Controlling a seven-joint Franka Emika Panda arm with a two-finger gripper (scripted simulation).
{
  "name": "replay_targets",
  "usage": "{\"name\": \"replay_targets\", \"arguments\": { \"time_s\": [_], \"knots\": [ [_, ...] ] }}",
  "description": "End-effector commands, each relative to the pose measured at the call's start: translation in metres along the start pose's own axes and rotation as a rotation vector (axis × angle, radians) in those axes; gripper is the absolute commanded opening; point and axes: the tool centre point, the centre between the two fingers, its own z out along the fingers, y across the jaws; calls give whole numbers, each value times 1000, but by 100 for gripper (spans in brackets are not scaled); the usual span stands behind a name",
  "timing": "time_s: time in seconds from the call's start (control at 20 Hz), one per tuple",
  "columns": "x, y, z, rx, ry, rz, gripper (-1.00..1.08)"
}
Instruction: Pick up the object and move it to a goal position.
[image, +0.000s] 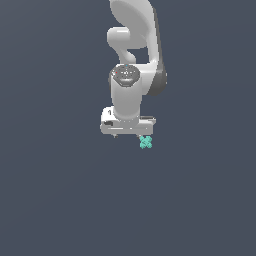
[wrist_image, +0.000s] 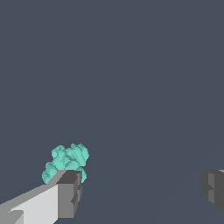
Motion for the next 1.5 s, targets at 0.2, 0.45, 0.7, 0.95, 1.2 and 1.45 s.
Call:
{"name": "replay_targets", "arguments": {
  "time_s": [0.2,0.45,0.7,0.95,1.2,1.45],
  "knots": [
    [-3,3,4,-2,-11,4,100],
    [-8,12,13,-6,-38,16,100],
    [-9,10,14,-7,-36,14,100],
    [-12,-4,21,-8,-25,-1,100],
    [-19,-31,34,-10,-4,-31,100],
    [-31,-64,49,-8,24,-69,100]
  ]
}}
